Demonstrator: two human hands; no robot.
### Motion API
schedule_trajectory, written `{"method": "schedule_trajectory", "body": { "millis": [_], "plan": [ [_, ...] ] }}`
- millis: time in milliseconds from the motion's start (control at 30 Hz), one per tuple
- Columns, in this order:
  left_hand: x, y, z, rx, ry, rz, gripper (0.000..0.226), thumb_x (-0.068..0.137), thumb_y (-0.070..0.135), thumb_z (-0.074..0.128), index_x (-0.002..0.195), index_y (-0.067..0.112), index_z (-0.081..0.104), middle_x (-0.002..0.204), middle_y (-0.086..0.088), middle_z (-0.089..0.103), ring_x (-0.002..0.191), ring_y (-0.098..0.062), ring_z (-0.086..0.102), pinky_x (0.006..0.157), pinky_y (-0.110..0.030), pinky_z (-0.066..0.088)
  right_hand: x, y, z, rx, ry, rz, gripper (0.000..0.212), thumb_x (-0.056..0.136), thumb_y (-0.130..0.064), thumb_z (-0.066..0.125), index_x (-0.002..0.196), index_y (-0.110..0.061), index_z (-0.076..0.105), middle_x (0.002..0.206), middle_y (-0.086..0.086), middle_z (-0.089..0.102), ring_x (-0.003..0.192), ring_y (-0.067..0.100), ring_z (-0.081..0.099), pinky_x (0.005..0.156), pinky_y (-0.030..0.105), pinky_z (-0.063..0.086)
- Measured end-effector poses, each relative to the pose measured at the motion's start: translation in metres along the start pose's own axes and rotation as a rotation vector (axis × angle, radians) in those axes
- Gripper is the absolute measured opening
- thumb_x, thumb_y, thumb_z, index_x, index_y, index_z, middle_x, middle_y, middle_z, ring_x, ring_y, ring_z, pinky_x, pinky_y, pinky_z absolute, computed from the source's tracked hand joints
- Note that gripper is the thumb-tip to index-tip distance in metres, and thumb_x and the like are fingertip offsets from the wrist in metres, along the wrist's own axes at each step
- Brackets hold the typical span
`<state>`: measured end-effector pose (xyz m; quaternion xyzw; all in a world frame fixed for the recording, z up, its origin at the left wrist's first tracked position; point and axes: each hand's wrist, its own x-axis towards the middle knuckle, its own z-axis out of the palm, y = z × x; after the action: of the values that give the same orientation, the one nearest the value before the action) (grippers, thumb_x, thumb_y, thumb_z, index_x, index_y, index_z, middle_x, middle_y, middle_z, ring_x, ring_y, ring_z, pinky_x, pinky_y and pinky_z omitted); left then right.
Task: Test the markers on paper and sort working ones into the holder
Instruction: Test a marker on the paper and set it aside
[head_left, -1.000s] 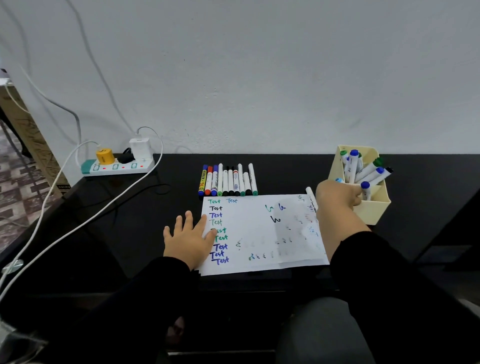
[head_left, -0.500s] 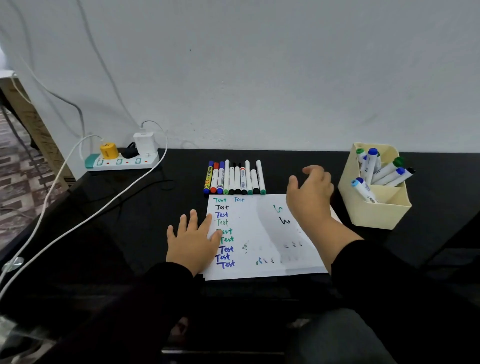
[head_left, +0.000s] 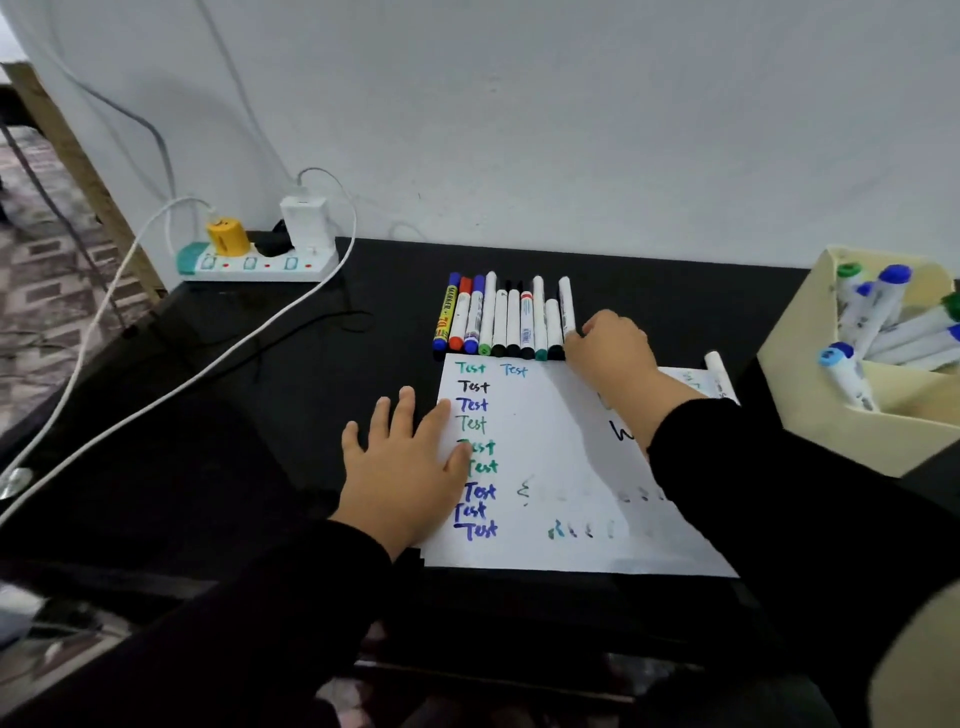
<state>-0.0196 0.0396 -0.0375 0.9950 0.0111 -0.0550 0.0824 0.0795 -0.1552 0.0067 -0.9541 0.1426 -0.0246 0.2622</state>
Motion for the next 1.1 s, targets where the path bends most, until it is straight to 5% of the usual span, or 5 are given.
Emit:
{"method": "schedule_trajectory", "body": {
  "millis": [133,500,733,933,1100],
  "plan": [
    [0.001,-0.001,0.001,0.000,-0.001,-0.002,0.057,0.094,0.057,0.018,0.147,0.039,0.006,0.158,0.001,-0.006,0.145,-0.021,-0.008,0.114,-0.049,-0.005,0.011,-0.009,0.001,-0.009,-0.109,0.084,0.027,0.091,-0.015,0.050,0.066,-0.011,0.040,0.065,0.004,0.045,0.053,0.018,0.042,0.045,0.026,0.030],
    [-0.001,-0.001,-0.001,-0.011,-0.014,-0.005,0.059,0.094,0.057,0.020,0.148,0.036,0.008,0.158,0.000,-0.004,0.145,-0.021,-0.006,0.114,-0.049,-0.003,-0.018,-0.001,-0.037,0.524,-0.017,0.248,0.030,0.091,-0.027,0.050,0.068,-0.010,0.043,0.064,0.002,0.041,0.052,0.015,0.035,0.048,0.023,0.029],
    [-0.003,0.000,-0.008,-0.056,-0.055,-0.018,0.062,0.095,0.057,0.023,0.149,0.031,0.009,0.158,-0.002,0.000,0.145,-0.022,-0.002,0.115,-0.047,0.000,-0.069,0.016,-0.078,0.665,-0.065,0.249,0.017,0.090,-0.020,0.048,0.081,-0.008,0.057,0.072,0.003,0.063,0.055,0.011,0.042,0.050,0.022,0.035],
    [-0.017,0.010,-0.045,-0.530,-0.021,-0.023,0.067,0.096,0.044,0.043,0.150,0.021,0.012,0.157,-0.001,0.013,0.144,-0.018,0.013,0.114,-0.036,0.018,-0.097,0.022,-0.110,0.741,-0.065,0.190,0.016,0.086,-0.017,0.053,0.080,-0.004,0.062,0.068,0.006,0.056,0.054,0.013,0.041,0.046,0.022,0.033],
    [-0.043,0.028,-0.075,-0.757,0.074,0.264,0.060,0.092,0.039,0.053,0.145,0.026,0.029,0.141,0.009,0.044,0.127,-0.009,0.043,0.098,-0.019,0.037,-0.112,0.019,-0.124,0.885,-0.122,0.091,0.013,0.084,-0.012,0.051,0.075,-0.005,0.059,0.058,0.004,0.044,0.047,0.011,0.029,0.040,0.019,0.023]
  ]
}}
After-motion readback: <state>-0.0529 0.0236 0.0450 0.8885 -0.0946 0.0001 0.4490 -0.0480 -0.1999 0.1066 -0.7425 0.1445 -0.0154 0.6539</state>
